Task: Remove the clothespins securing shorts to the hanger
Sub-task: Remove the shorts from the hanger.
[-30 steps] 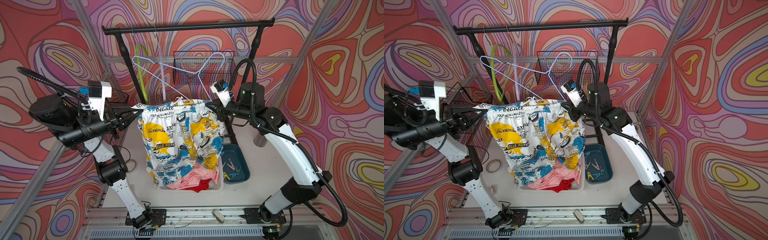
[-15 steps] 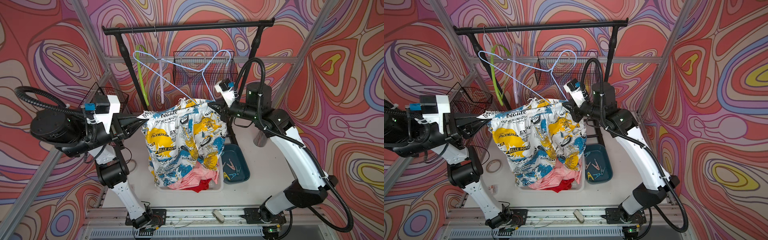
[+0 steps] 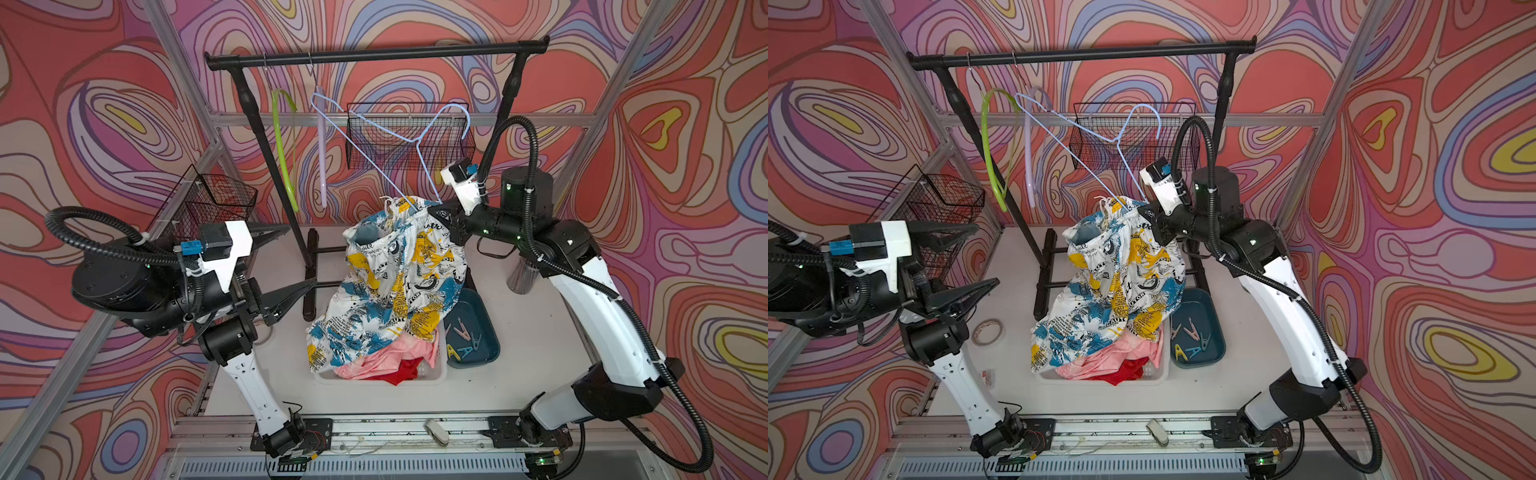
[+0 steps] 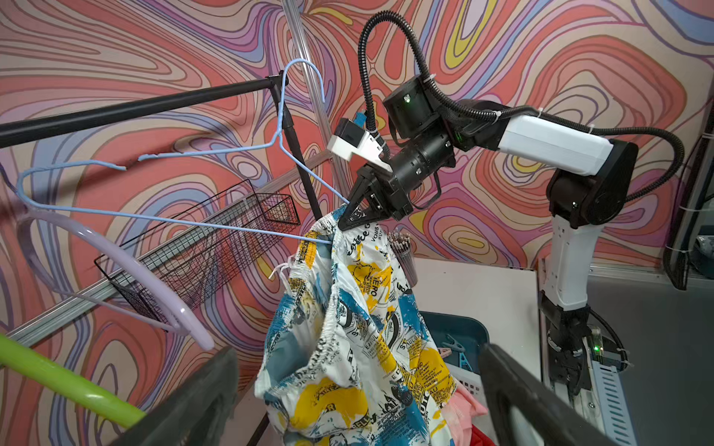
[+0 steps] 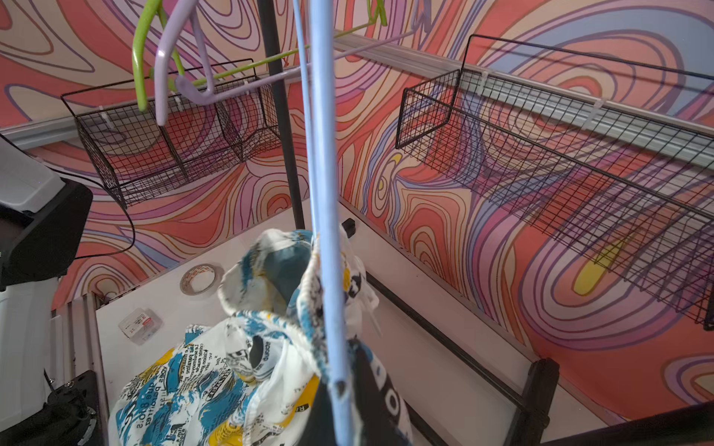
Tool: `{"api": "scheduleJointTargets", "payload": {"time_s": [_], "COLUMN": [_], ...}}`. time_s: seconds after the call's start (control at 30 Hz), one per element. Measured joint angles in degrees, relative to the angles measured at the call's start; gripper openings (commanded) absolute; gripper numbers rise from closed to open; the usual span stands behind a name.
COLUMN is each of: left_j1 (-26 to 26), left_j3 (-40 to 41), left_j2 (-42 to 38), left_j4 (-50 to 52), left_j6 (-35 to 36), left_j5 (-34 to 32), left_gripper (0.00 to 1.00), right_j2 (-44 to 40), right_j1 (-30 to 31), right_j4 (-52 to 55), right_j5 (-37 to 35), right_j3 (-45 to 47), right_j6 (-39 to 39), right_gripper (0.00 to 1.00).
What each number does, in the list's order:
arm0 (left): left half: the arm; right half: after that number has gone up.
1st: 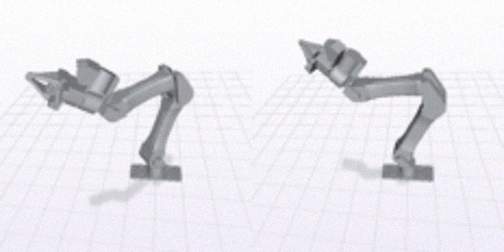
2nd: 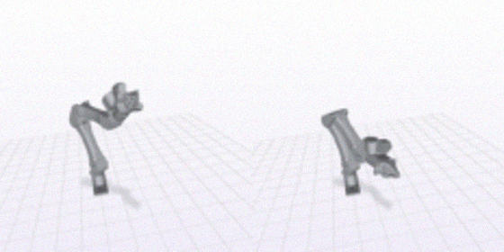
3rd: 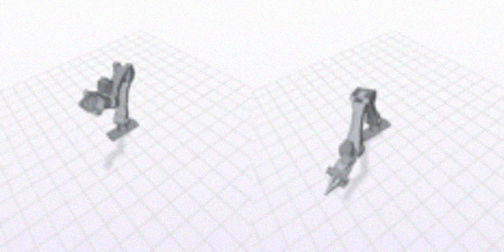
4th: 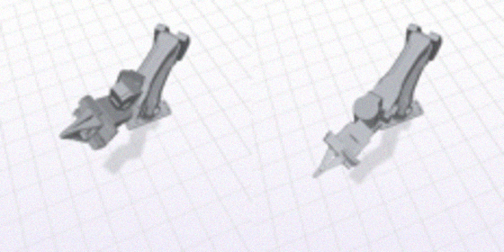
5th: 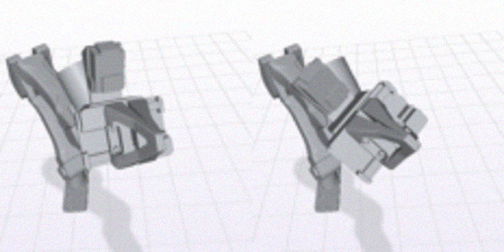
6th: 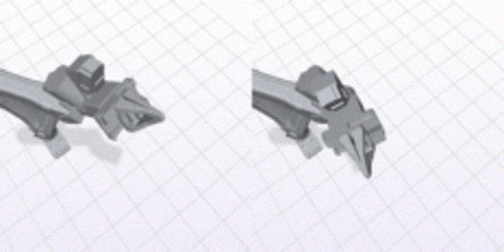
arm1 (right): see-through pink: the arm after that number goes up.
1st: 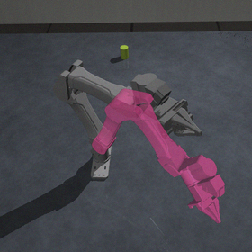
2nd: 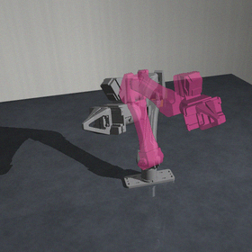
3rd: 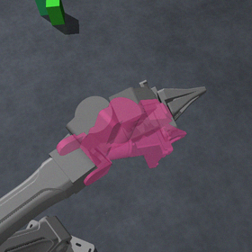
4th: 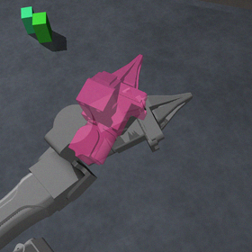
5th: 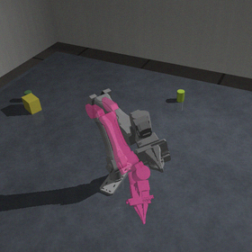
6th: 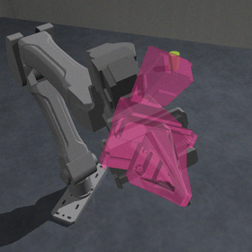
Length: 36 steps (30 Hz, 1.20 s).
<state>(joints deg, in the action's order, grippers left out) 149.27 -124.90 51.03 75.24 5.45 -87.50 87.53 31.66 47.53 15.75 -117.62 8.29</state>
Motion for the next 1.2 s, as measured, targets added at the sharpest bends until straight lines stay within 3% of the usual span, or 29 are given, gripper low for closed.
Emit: {"api": "scheduleJointTargets", "payload": {"time_s": [0.17,0.27,0.33,0.4,0.47,0.53,0.6,0.7,0.83,1.03,1.13,1.2], "left_j1": [-1.68,-4.42,-5.07,-6.71,-7.85,-8.39,-8.44,-8.00,-3.34,-0.44,-0.02,0.02], "left_j3": [-3.17,-7.39,-5.57,1.05,-4.68,-10.95,-11.02,-5.75,2.45,22.25,22.34,15.63], "left_j2": [2.32,5.75,6.54,6.51,13.55,20.57,22.43,21.49,17.35,1.57,-1.88,0.57], "left_j4": [-3.72,-5.92,-19.71,-49.83,-77.37,-97.79,-107.78,-119.89,-135.86,-145.76,-149.28,-150.83], "left_j6": [4.48,10.62,23.69,47.80,70.64,84.43,94.64,102.97,107.93,110.51,110.92,111.06], "left_j5": [0.00,0.02,1.14,4.35,8.59,14.43,17.88,22.73,27.45,29.62,29.81,30.45], "left_gripper": [1.00,1.00,1.00,1.00,1.00,1.00,1.00,1.00,1.00,1.00,1.00,1.00], "right_j2": [-0.11,-0.59,-1.05,-1.27,-1.27,-1.27,-1.51,-1.73,-1.70,-0.98,0.02,1.01], "right_j1": [0.24,1.09,2.08,3.54,5.09,6.16,6.69,6.67,6.67,6.69,6.69,6.69], "right_j4": [2.08,3.10,3.82,4.50,4.98,5.42,5.68,6.16,6.82,7.39,7.58,8.20], "right_j5": [0.02,0.33,0.39,0.13,-0.48,-1.03,-1.53,-2.67,-3.87,-4.61,-4.81,-5.05], "right_j3": [-0.52,-0.50,-0.50,-0.61,-0.66,-0.59,-0.37,-0.35,-0.35,-0.74,-1.53,-2.73], "right_j6": [-0.04,-0.46,-0.50,-0.50,-0.46,-0.48,-0.48,-0.46,-0.46,-0.46,-0.48,-0.50], "right_gripper": [0.00,0.00,0.00,0.00,0.00,0.00,0.00,0.00,0.00,0.00,0.00,0.00]}}
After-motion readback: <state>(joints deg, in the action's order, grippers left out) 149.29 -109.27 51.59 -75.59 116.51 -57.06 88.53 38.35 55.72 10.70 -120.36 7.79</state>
